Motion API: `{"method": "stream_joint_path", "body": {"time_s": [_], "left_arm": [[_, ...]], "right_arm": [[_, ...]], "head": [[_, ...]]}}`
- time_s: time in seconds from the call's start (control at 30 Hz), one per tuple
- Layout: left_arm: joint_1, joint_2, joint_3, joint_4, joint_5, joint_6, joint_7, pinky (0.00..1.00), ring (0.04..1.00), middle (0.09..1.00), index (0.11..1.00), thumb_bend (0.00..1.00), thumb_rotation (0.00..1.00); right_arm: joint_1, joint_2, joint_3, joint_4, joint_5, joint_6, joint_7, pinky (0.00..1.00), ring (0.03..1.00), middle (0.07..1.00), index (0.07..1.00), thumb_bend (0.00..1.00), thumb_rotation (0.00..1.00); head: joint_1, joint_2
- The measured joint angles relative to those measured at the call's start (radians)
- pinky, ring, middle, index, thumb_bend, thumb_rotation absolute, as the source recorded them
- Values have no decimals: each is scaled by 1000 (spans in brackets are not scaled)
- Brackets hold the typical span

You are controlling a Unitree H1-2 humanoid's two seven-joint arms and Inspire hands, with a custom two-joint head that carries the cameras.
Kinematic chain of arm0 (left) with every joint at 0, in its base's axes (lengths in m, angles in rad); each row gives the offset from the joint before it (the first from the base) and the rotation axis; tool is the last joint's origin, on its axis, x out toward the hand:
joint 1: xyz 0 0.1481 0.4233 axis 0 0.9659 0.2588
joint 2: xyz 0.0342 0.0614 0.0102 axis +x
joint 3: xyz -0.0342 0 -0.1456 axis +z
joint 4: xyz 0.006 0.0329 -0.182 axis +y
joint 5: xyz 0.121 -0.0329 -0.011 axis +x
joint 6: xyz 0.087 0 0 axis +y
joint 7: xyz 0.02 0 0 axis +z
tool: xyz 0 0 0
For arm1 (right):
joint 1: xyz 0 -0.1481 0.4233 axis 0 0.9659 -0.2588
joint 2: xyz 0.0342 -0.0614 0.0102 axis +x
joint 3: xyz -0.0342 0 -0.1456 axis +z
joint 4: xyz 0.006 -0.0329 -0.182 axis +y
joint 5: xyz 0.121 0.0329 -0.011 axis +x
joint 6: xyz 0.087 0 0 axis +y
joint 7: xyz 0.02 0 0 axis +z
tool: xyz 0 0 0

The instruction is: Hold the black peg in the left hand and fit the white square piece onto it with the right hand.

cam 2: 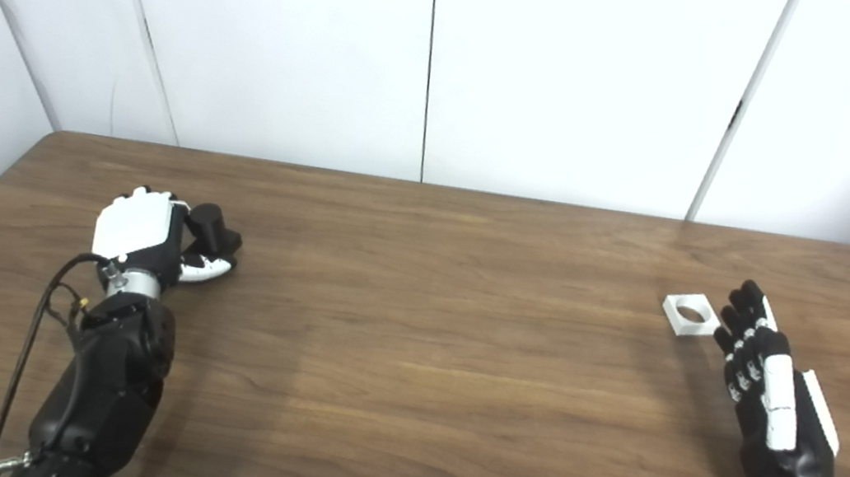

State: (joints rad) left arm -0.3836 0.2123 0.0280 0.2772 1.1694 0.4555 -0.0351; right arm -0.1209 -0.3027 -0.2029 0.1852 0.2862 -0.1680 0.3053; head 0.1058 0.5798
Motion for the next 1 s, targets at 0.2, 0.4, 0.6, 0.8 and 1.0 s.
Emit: {"method": "stream_joint_path", "body": {"time_s": [0.2,0.4,0.6,0.8,1.0], "left_arm": [[-1,-1,1,-15,-19,-1,5,1000,1000,899,537,728,178],[-1,-1,2,-20,-35,-1,12,1000,1000,903,494,543,82],[1,-2,0,-42,-35,-1,1,1000,1000,900,490,522,70],[5,-2,-4,-49,-37,0,2,1000,1000,895,493,521,69],[23,-3,-4,-72,-84,1,15,1000,1000,880,492,521,66]], "right_arm": [[-1,0,0,0,2,-1,1,1000,1000,1000,1000,579,999],[-2,0,0,1,5,-2,7,1000,1000,1000,1000,584,992],[-2,-1,-1,2,5,-2,7,1000,1000,1000,1000,588,985],[-2,-1,-1,2,5,-2,7,1000,1000,1000,1000,552,992],[-3,-5,0,5,5,-2,9,1000,1000,1000,1000,569,982]], "head": [[0,3],[2,5],[2,6],[-3,8],[-8,9]]}}
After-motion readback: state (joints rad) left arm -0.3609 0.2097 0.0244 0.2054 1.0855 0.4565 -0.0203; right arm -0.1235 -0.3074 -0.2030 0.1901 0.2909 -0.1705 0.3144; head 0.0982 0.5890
